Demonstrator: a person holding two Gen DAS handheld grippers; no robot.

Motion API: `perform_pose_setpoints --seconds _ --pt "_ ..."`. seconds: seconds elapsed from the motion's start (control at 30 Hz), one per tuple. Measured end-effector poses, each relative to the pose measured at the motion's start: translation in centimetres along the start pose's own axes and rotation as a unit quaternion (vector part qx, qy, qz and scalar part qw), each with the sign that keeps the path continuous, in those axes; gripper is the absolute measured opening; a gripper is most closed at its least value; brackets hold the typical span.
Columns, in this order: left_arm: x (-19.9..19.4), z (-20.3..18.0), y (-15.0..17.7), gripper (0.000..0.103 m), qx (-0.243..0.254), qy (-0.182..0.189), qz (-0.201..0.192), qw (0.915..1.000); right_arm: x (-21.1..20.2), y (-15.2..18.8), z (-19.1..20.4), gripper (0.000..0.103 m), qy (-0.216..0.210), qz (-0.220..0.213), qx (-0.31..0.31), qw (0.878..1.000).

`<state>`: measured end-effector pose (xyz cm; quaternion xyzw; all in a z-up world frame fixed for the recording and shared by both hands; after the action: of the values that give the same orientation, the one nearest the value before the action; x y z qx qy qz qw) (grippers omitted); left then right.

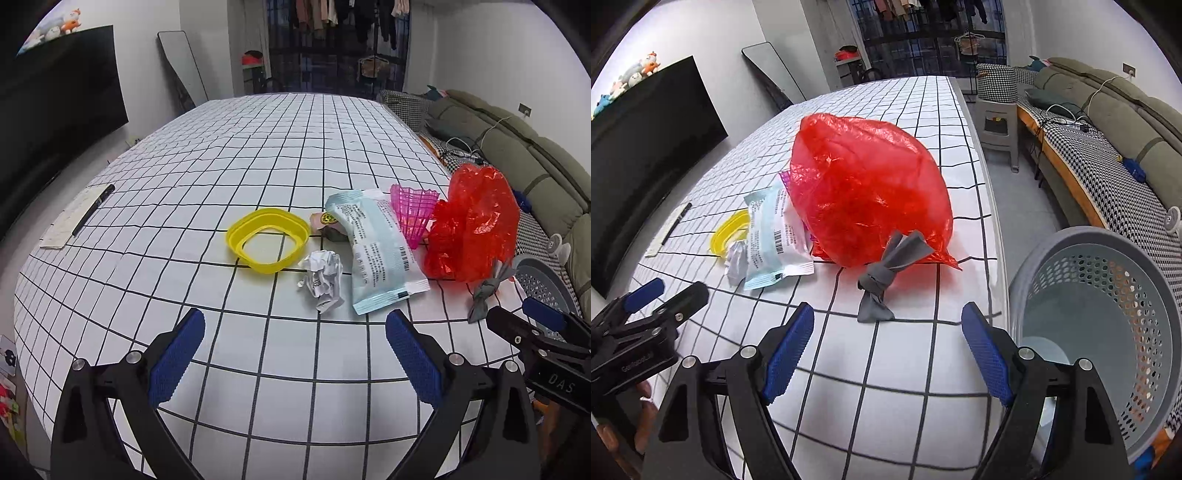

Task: Collect trash
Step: 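Move both open tools back over the bed toward the remaining trash, then grasp the red bag's grey knot with the right tool while the left tool grasps the yellow lid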

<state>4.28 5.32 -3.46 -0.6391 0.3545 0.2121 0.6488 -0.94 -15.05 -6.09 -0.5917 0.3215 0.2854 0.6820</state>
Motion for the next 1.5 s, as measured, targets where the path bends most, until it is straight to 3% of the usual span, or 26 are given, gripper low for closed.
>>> perform_pose_setpoints --seconds 0.27,0.53,0.87,1.5 --pt "0.8 1.4 0.6 0.096 -0.009 0.0 0.008 0.9999 2.2 -0.6 1.3 0.077 0.025 0.016 0.011 1.0" --pt "1.3 1.7 0.8 0.096 -0.014 0.011 0.015 0.9997 2.9 -0.9 2.3 0.061 0.039 0.018 0.003 0.999" --pt "1.7 2.5 1.3 0.096 -0.026 0.017 0.019 0.9993 3.2 -1.2 3.2 0.022 0.047 0.013 -0.008 0.999" --pt "1.5 3.0 0.9 0.096 -0.041 -0.012 0.023 0.9988 -0.5 1.2 1.4 0.021 0.03 -0.007 -0.004 1.0"
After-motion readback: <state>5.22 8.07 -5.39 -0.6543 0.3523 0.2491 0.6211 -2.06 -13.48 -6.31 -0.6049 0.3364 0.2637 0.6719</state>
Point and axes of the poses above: each gripper's, at about its wrist camera, not at the fingertips, and x roughly the way its jaws point, z to its left, y to its underside, the point moved 1 cm from there along x, roughly the way its jaws point, and after that the axes turned 7 degrees about y, right-handed, at the moved point
